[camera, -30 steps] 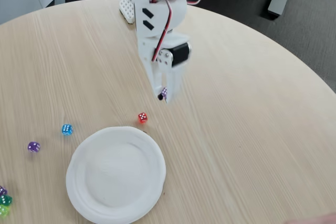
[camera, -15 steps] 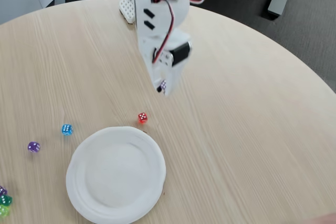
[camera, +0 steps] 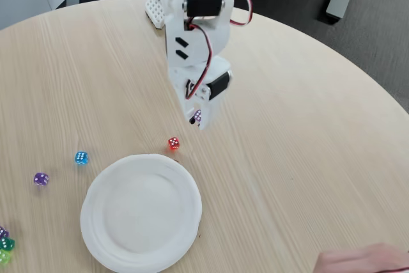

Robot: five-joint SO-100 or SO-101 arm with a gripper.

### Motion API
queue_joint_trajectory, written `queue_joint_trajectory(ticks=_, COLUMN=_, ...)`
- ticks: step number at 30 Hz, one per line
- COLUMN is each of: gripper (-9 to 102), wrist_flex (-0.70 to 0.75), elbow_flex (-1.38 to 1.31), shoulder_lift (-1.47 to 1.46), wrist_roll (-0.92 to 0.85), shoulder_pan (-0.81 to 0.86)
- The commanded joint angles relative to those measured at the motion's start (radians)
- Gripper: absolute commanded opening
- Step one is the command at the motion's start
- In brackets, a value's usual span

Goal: Pick a purple dice and put it in the plate.

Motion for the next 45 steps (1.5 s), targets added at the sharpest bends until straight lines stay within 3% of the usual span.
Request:
queue_joint_trajectory(ticks=1, gripper=0, wrist_flex=-0.021, elbow_flex=-0.037, shoulder_lift=0.003, wrist_roll=0.000, shoulder_pan=0.005)
queue_joint_trajectory(ticks=13, gripper=0, wrist_flex=-0.270, elbow_flex=-0.037, shoulder_lift=0.020, wrist_roll=0.138, shoulder_pan=-0.011)
queue_joint_trajectory(ticks=25, gripper=0, wrist_flex=-0.483, elbow_flex=-0.020, shoulder_lift=0.014, wrist_roll=0.132, shoulder_pan=0.005)
queue_joint_trajectory(ticks=31, gripper=0, wrist_flex=-0.489, elbow_flex=-0.020, shoulder_lift=0.008, wrist_roll=0.095, shoulder_pan=0.017)
queue_joint_trajectory(ticks=38, gripper=0, wrist_flex=-0.489, elbow_flex=-0.020, shoulder_lift=0.006, wrist_roll=0.074, shoulder_pan=0.172)
queue_joint_trajectory(ticks=45, gripper=1, wrist_flex=-0.488, elbow_flex=-0.020, shoulder_lift=0.006, wrist_roll=0.041, shoulder_pan=0.216)
